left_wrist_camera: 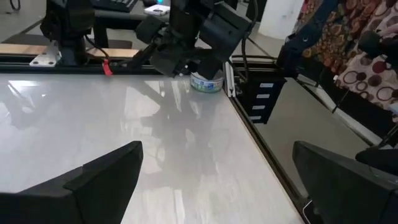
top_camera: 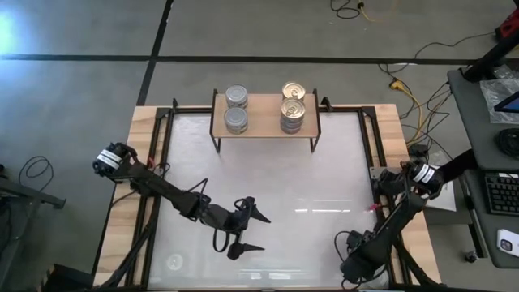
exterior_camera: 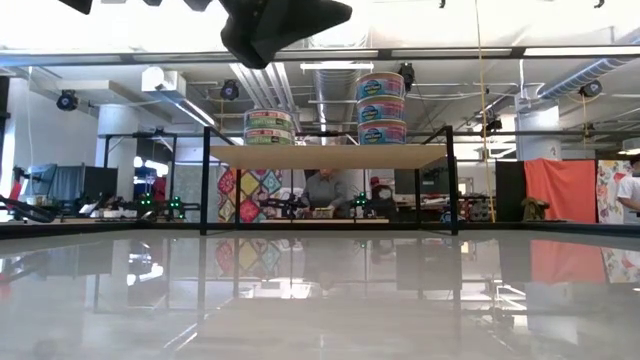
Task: Stack canned seafood by type on shelf
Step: Stack the green tuna can on top of the green tuna can on the shelf
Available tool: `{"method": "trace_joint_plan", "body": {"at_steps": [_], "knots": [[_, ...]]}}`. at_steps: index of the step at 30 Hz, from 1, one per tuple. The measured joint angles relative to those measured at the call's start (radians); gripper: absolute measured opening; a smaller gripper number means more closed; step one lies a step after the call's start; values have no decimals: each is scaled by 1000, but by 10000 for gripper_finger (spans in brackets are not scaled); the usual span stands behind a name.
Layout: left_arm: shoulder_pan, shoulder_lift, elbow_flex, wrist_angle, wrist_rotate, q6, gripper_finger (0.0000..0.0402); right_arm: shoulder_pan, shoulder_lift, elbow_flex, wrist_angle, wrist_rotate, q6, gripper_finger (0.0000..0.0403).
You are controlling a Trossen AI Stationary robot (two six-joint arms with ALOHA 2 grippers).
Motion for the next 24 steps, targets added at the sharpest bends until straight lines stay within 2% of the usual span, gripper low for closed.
{"method": "trace_joint_plan", "body": {"at_steps": [5,12,15,19,24], "knots": [[1,0,-1,-2,-24,0,398,0,-4,43,-89,1,-2,201],[1,0,-3,-4,-26,-3,398,28,-4,179,-20,-1,126,187],[3,0,-3,-3,-44,11,398,54,18,187,63,-2,163,165],[7,0,-3,-4,-52,19,398,74,51,179,86,-2,162,125],[6,0,-4,-10,-52,19,398,59,81,171,109,0,88,78]]}}
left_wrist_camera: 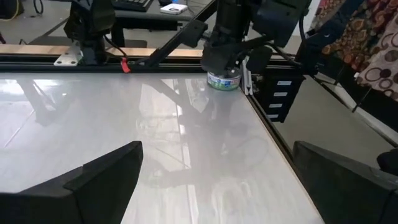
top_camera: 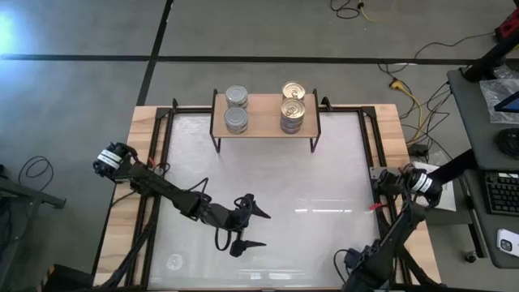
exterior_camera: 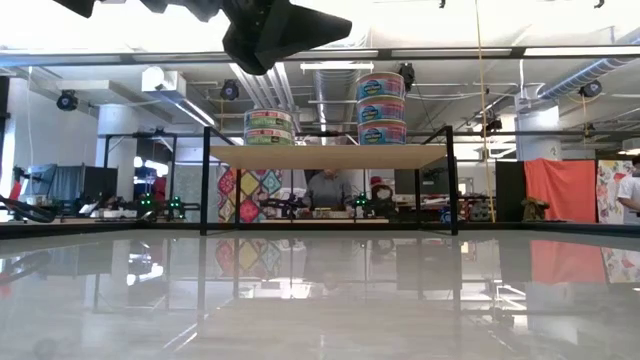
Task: Stack canned seafood by type on shelf
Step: Stack the green tuna can on top of the green tuna can on the shelf
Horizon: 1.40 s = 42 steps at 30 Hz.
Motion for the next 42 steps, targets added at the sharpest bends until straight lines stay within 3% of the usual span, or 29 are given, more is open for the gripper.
{"method": "trace_joint_plan", "body": {"at_steps": [7,18,24,28,31,39,42], "knots": [[0,-9,0,-21,1,-8,398,-116,5,8,-16,121,-191,42],[0,-15,-1,-97,3,-91,398,-351,8,103,3,506,-628,38],[0,-16,-1,-133,2,-131,398,-396,-3,219,-6,656,-786,38],[0,-16,-1,-180,1,-181,398,-347,-25,246,-11,651,-772,38],[0,-16,-1,-185,0,-187,398,-277,-29,238,-39,588,-726,38],[8,-13,-1,-183,-52,-158,398,-132,-26,95,-47,565,-417,38],[13,-13,-1,-182,-52,-159,398,-119,-26,32,5,562,-371,38]]}}
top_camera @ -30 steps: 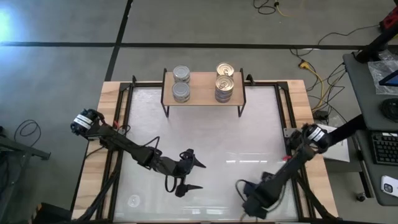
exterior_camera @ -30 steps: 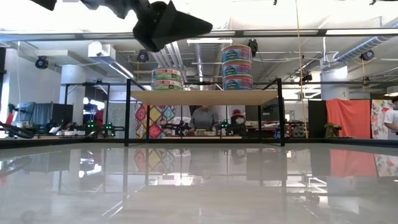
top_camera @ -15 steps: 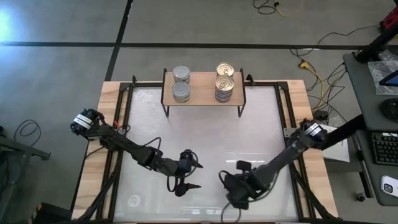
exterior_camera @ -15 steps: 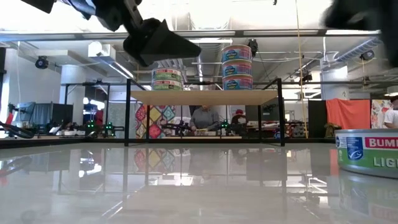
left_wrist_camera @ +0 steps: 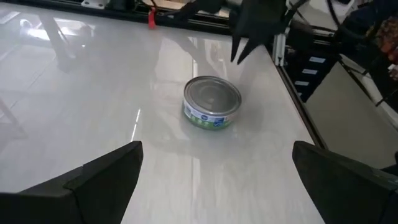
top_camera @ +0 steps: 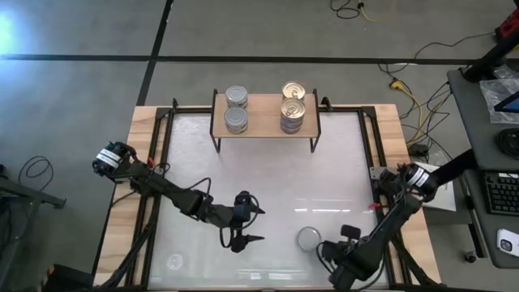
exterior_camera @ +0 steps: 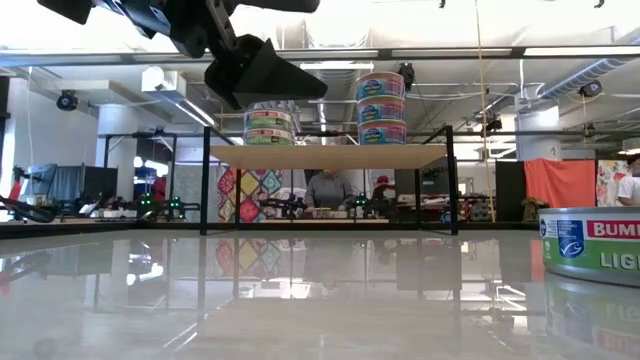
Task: Stack canned seafood by type on shelf
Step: Stack the green tuna can on top of the green tuna can on the shelf
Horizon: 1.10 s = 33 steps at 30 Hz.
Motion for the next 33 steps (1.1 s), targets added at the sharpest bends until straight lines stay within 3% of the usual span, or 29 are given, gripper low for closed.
{"method": "trace_joint_plan", "body": {"at_steps": [6,11,16,18,24,29,33], "knots": [[0,0,-2,0,0,-17,398,-64,0,-69,115,43,-84,38],[-1,1,-6,-6,0,-56,398,-150,0,-47,121,216,-247,38],[-15,1,-6,-44,-2,-97,398,-213,0,9,130,461,-365,38],[-32,1,-6,-83,-2,-110,398,-217,0,24,131,503,-396,38],[-68,2,-14,-142,-12,-114,398,-191,0,18,178,495,-393,38],[-54,3,-34,-139,-16,-100,398,-181,1,-3,332,367,-400,38],[-30,53,-53,-84,-27,-78,398,-181,1,-27,389,346,-412,38]]}}
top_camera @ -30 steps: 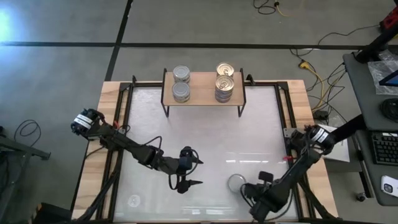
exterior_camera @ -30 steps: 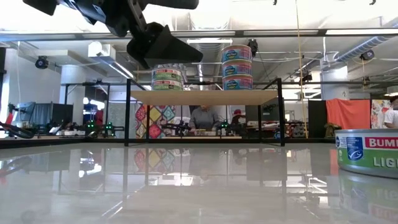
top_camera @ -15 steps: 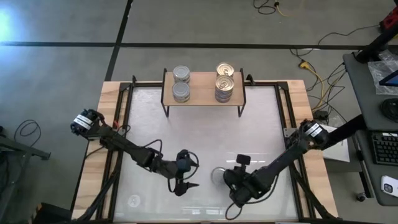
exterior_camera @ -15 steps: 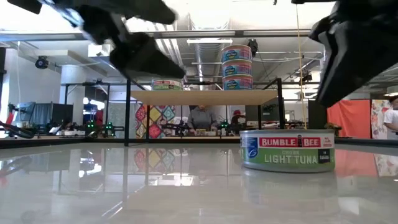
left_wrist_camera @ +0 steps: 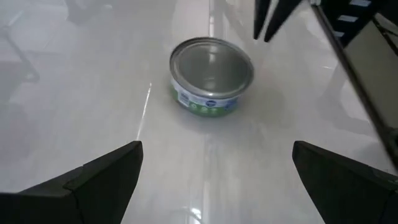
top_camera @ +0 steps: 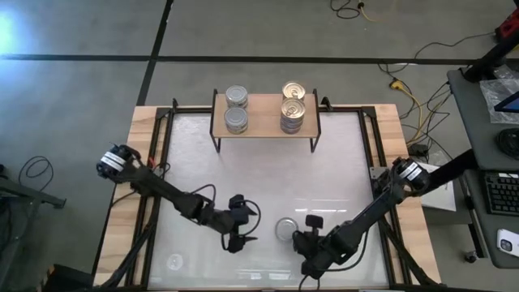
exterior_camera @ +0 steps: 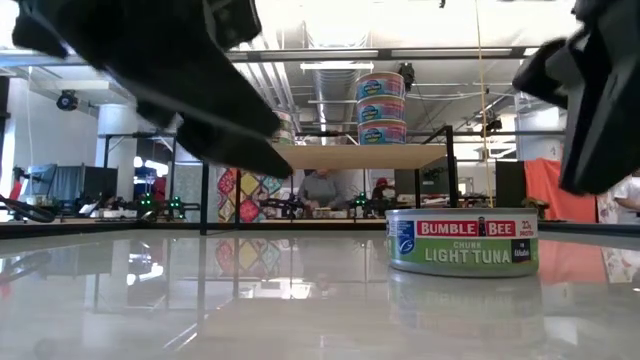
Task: Stack canned seafood by type on shelf
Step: Stack the green tuna can on top of the green tuna can on the shelf
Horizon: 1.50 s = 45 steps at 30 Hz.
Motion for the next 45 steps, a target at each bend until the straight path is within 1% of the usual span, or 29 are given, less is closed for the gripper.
{"method": "trace_joint_plan", "body": {"at_steps": [3,5,9,14,16,17,20,23,26,29,36,39,45], "knots": [[3,80,3,93,1,10,398,0,0,-35,0,-1,-10,38],[2,140,18,161,1,28,398,-2,0,-62,1,-1,12,38],[2,228,53,213,-16,45,398,-6,0,-108,3,4,69,48],[2,272,68,212,-19,58,398,-8,1,-131,5,6,106,83],[-2,289,68,214,24,55,398,-7,1,-132,15,6,97,101],[-9,297,67,216,27,63,398,-7,1,-131,19,7,79,112],[-20,304,71,215,45,67,398,-7,1,-129,54,17,35,145],[-37,304,71,219,20,92,398,-10,1,-143,102,36,-9,179],[-40,304,69,215,12,111,398,-21,1,-159,100,43,-3,208],[-28,304,66,217,16,124,398,-31,1,-169,99,60,14,230],[-7,304,70,214,23,153,398,-58,1,-170,93,100,-45,255],[2,306,74,247,31,109,398,-75,1,-172,87,105,-63,260],[12,270,104,117,14,187,398,-126,1,-179,90,104,-56,266]]}}
